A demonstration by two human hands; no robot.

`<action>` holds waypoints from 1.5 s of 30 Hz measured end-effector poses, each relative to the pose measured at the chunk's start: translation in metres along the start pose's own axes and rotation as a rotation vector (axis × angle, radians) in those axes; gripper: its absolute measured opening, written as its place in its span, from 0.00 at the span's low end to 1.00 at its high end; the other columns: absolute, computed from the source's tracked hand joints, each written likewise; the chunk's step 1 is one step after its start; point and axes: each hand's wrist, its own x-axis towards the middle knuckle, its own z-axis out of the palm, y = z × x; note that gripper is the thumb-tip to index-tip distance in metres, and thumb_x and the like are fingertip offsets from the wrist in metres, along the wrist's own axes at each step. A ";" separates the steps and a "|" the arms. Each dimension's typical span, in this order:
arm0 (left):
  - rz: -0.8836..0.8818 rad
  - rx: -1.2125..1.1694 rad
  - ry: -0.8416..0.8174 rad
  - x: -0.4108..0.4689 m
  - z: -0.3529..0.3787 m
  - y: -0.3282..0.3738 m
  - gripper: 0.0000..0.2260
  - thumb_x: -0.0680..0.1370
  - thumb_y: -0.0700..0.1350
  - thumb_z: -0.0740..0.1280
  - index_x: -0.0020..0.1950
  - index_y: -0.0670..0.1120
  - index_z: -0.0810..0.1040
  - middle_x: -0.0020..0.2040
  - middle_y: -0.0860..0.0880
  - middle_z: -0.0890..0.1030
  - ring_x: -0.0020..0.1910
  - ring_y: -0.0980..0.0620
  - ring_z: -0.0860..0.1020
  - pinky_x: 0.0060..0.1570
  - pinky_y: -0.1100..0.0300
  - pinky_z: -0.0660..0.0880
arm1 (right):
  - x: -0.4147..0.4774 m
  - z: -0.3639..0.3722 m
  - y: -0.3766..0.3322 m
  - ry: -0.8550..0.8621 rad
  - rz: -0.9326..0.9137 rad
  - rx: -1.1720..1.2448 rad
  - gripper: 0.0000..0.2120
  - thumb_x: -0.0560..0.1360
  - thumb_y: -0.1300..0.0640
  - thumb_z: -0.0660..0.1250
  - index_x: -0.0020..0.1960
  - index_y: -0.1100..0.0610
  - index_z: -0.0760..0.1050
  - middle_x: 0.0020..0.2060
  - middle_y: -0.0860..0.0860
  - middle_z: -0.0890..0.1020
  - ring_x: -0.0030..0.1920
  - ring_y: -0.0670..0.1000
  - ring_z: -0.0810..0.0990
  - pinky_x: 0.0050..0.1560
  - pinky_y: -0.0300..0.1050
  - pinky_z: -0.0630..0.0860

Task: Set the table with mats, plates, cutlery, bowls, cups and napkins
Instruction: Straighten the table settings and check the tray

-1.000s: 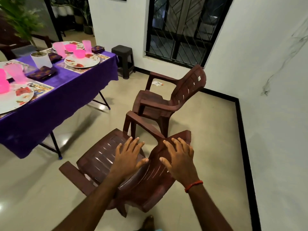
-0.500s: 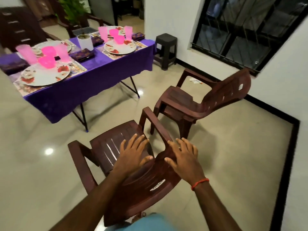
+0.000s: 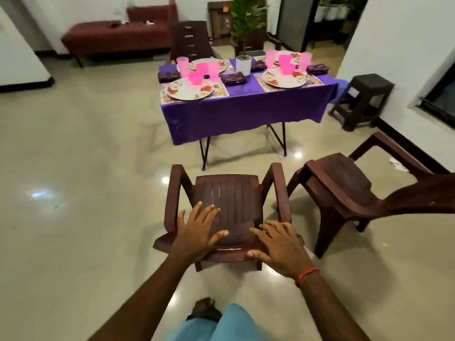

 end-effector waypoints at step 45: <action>-0.071 0.258 0.145 0.168 0.003 -0.047 0.18 0.73 0.64 0.60 0.45 0.54 0.83 0.41 0.55 0.85 0.47 0.51 0.82 0.60 0.43 0.69 | 0.243 -0.016 0.151 0.223 -0.321 -0.064 0.15 0.77 0.48 0.59 0.55 0.43 0.83 0.46 0.40 0.86 0.47 0.46 0.85 0.48 0.46 0.80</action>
